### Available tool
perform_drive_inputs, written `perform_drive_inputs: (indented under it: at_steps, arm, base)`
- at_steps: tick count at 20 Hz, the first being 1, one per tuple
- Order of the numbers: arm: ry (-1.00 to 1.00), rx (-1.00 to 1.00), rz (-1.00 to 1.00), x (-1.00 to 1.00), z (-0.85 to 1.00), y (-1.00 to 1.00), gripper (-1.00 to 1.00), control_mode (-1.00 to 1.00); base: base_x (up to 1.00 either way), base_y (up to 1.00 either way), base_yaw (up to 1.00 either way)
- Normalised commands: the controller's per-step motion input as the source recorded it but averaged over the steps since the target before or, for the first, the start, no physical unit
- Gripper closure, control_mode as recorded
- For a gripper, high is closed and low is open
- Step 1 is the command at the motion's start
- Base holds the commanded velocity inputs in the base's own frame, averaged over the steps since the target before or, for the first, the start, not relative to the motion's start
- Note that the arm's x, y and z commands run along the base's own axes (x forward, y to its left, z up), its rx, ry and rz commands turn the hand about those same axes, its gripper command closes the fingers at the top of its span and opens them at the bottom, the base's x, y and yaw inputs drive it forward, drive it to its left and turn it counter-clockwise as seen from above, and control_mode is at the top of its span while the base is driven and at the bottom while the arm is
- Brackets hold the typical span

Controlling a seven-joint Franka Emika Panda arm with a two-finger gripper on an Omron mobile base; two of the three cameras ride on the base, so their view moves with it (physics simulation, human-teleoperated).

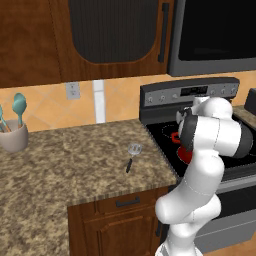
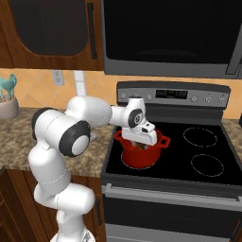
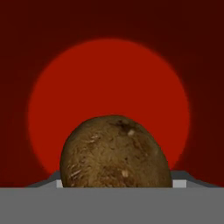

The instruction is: Put the mushroom and avocado in the pot. Retrieve the spatula and lightly stir the vegetables in the pot.

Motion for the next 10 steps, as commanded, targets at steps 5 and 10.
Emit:
perform_drive_inputs:
  at_steps: [5, 10]
  arm:
    - [0.0, 0.0, 0.0, 0.0, -0.04, 0.08, 1.0, -1.0]
    - [0.0, 0.0, 0.0, 0.0, 0.1, -0.01, 1.0, -1.0]
  base:
    - [0.0, 0.0, 0.0]
    - [0.0, 0.0, 0.0]
